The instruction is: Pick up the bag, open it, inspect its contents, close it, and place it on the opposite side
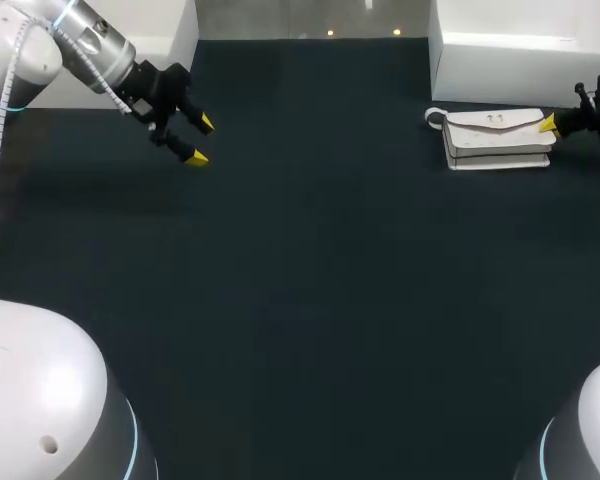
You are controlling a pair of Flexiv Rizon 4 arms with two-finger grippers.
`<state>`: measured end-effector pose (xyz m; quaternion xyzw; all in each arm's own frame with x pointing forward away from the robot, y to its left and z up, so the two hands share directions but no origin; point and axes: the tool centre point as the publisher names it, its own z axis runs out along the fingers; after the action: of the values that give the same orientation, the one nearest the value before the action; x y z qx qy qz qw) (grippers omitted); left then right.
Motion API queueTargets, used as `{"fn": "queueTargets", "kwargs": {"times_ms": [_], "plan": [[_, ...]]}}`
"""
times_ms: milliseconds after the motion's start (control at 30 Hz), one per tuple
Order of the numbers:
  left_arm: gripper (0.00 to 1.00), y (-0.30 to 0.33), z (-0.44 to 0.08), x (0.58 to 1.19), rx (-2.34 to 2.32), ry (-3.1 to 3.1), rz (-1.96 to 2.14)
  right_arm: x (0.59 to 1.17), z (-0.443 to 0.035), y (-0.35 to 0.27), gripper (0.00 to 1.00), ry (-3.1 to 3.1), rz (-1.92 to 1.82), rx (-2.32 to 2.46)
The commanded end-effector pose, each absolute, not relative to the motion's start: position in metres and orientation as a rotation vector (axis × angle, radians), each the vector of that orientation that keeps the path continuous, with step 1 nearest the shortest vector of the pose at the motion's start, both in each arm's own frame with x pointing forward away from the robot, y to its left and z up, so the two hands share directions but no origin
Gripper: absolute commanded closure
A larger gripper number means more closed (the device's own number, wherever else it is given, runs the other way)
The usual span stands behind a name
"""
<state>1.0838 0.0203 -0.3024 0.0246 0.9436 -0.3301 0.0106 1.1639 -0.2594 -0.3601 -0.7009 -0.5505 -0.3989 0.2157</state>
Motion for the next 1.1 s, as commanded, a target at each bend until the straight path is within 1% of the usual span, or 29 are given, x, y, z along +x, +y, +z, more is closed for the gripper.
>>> {"fn": "queueTargets", "kwargs": {"times_ms": [33, 200, 467, 767, 1100], "plan": [[0.00, 0.020, -0.304, 1.084, 0.078, 2.942, -1.034, 1.169, -0.360, -0.263, 1.00, -1.581, -0.848, -1.751], [0.00, 0.020, -0.304, 1.084, 0.078, 2.942, -1.034, 1.169, -0.360, -0.263, 1.00, -1.581, -0.848, -1.751], [0.00, 0.020, -0.304, 1.084, 0.078, 2.942, -1.034, 1.147, -0.340, -0.202, 1.00, -1.581, -0.941, -1.736], [0.00, 0.020, -0.304, 1.084, 0.078, 2.942, -1.034, 1.121, -0.343, -0.149, 1.00, -1.549, -0.971, -1.752], [0.00, 0.020, -0.304, 1.084, 0.078, 2.942, -1.034, 1.097, -0.338, -0.107, 1.00, -1.518, -1.066, -1.871]]}}
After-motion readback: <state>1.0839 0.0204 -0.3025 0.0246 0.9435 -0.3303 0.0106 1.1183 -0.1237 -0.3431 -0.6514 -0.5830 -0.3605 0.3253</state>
